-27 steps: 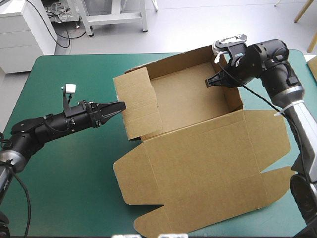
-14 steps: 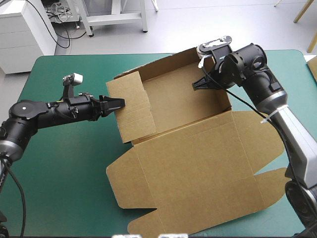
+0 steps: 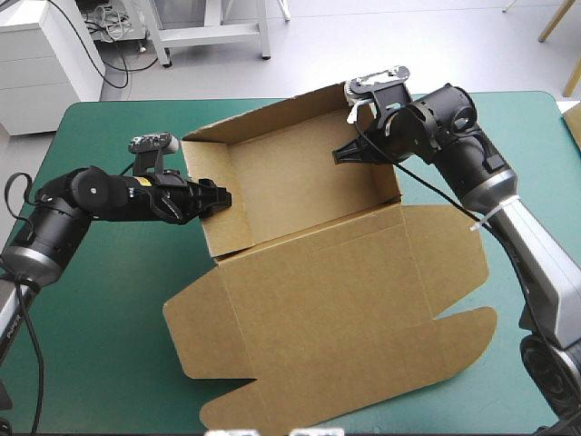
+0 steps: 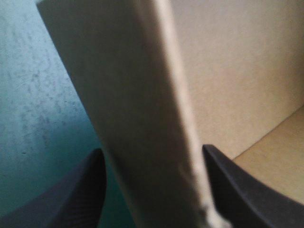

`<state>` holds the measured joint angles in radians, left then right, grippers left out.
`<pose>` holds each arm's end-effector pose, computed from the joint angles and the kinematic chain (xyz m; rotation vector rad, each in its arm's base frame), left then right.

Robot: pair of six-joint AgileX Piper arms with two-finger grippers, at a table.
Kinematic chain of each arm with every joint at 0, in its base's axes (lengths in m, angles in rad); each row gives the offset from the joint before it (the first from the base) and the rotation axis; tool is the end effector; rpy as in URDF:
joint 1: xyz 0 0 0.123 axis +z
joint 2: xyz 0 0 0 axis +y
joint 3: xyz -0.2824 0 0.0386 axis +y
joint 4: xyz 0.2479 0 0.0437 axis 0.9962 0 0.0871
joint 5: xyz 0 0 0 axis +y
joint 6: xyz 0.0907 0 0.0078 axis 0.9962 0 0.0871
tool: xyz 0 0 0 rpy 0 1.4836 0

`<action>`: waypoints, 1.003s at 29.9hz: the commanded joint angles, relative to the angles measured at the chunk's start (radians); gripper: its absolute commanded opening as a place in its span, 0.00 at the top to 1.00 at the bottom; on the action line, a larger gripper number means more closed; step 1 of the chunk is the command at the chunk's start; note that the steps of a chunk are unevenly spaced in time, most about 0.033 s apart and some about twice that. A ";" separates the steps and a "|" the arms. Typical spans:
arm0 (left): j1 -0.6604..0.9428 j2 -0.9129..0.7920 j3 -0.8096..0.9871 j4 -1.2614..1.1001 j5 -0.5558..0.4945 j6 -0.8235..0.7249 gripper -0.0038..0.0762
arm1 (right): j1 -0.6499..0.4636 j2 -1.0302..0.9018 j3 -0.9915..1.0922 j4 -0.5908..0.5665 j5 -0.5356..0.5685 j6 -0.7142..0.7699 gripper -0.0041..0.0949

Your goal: Fold the box

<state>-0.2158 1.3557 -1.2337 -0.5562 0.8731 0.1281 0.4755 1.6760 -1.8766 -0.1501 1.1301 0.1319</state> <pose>0.2706 -0.0971 0.3590 0.1558 2.4210 -0.7157 0.3279 0.1550 0.4249 -0.4249 2.3626 0.0899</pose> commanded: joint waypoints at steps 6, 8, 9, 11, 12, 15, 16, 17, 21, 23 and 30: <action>-0.068 -0.016 -0.033 0.136 -0.106 -0.094 0.85 | 0.006 -0.045 -0.029 0.033 -0.057 0.025 0.98; -0.077 -0.016 -0.033 0.170 -0.109 -0.094 0.96 | 0.006 -0.045 -0.029 0.035 -0.042 0.044 0.98; -0.079 -0.016 -0.033 0.189 -0.109 -0.108 0.96 | 0.006 -0.045 -0.029 0.035 -0.034 0.045 0.98; -0.079 -0.016 -0.033 0.233 -0.109 -0.150 0.96 | 0.006 -0.045 -0.029 0.033 -0.025 0.052 0.98; -0.079 -0.016 -0.035 0.258 -0.109 -0.174 0.96 | 0.006 -0.045 -0.029 0.035 -0.016 0.054 0.98; -0.079 -0.009 -0.051 0.324 -0.097 -0.226 0.96 | 0.008 -0.042 -0.029 0.035 0.019 0.065 0.98; -0.079 -0.004 -0.058 0.332 -0.091 -0.230 0.96 | 0.013 -0.040 -0.029 0.029 0.028 0.065 0.98; -0.079 0.005 -0.071 0.332 -0.086 -0.233 0.96 | 0.015 -0.034 -0.029 0.025 0.035 0.065 0.98; -0.084 0.066 -0.142 0.338 -0.037 -0.233 0.96 | 0.023 -0.009 -0.029 0.054 0.040 0.067 0.98; -0.084 0.114 -0.192 0.352 0.005 -0.234 0.96 | 0.025 0.008 -0.029 0.054 0.040 0.068 0.98; -0.084 0.283 -0.354 0.434 0.131 -0.252 0.96 | 0.025 0.105 -0.029 0.051 0.040 0.072 0.98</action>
<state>-0.2934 1.6317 -1.5090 -0.1318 1.0411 -0.1422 0.4942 1.7877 -1.8766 -0.1270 1.1857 0.2399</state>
